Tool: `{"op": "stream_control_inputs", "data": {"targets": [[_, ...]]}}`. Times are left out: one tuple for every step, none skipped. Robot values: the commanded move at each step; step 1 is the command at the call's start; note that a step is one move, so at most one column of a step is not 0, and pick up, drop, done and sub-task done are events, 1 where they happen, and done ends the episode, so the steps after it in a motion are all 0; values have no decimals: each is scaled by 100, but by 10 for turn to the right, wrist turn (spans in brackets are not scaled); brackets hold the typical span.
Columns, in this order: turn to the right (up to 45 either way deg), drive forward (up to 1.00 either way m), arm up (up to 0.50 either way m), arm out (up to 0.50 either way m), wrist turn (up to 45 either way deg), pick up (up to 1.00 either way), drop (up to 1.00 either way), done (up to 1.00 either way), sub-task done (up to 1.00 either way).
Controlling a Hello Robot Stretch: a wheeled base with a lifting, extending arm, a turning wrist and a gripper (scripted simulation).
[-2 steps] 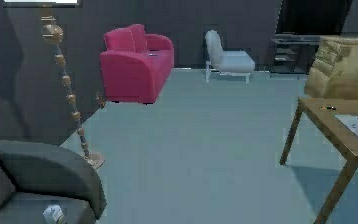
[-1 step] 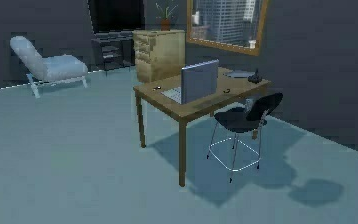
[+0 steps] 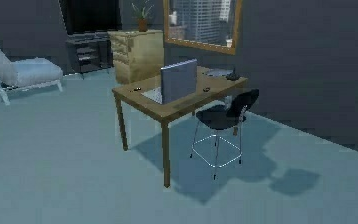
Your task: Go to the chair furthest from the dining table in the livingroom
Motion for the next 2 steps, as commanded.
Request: {"op": "stream_control_inputs", "data": {"targets": [[0,40,0,0,0,0,0,0,0],[450,0,0,0,0,0,0,0,0]]}}
